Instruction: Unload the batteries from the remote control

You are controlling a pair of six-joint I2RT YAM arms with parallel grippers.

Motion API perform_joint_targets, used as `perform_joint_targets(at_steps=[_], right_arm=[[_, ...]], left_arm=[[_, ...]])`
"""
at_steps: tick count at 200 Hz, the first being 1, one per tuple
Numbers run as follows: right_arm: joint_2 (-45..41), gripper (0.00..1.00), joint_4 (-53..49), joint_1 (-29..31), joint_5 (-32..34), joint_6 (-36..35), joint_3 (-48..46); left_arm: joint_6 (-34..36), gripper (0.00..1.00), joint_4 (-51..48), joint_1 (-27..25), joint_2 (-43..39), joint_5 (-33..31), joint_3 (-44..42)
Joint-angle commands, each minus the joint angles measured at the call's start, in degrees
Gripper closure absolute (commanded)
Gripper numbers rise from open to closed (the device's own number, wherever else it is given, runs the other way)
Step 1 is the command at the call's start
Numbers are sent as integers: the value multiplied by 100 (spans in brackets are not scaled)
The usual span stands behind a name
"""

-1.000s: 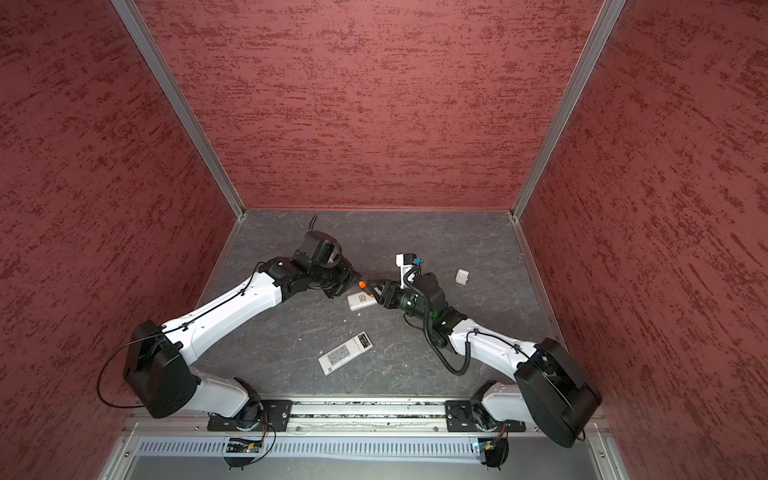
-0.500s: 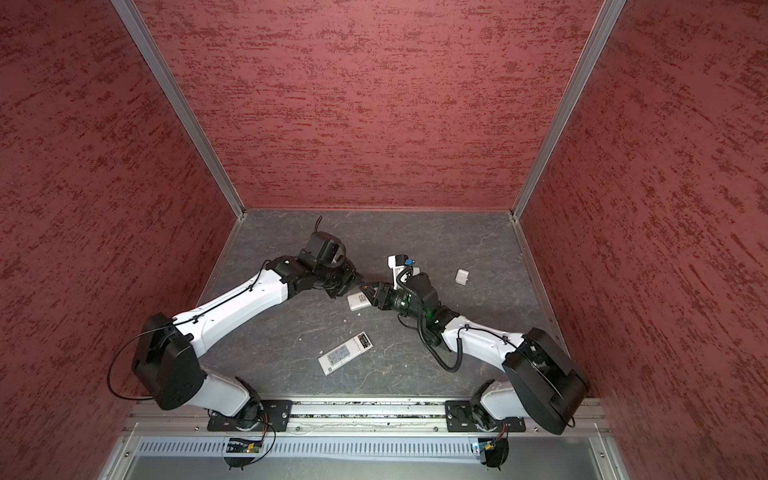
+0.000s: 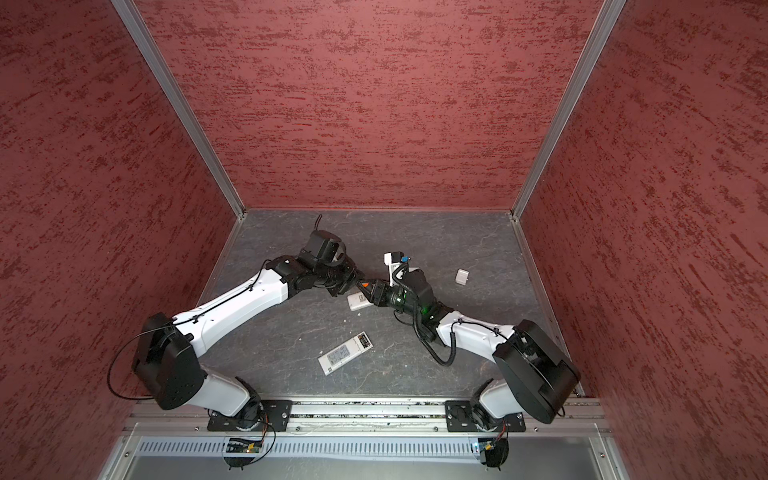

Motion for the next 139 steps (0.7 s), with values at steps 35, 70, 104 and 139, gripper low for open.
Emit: perform_joint_targets(at_steps=[35, 70, 104, 139], right_arm=[[38, 70, 281, 34, 9, 71, 262], [-10, 90, 377, 37, 196, 102, 153], [-111, 100, 211, 25, 251, 7, 124], [-261, 100, -270, 25, 3, -252, 199]], left_arm=[[8, 100, 187, -122, 56, 81, 59], [-36, 100, 217, -157, 47, 67, 1], [-58, 100, 254, -134, -85, 28, -169], [134, 100, 212, -80, -331, -181, -206]])
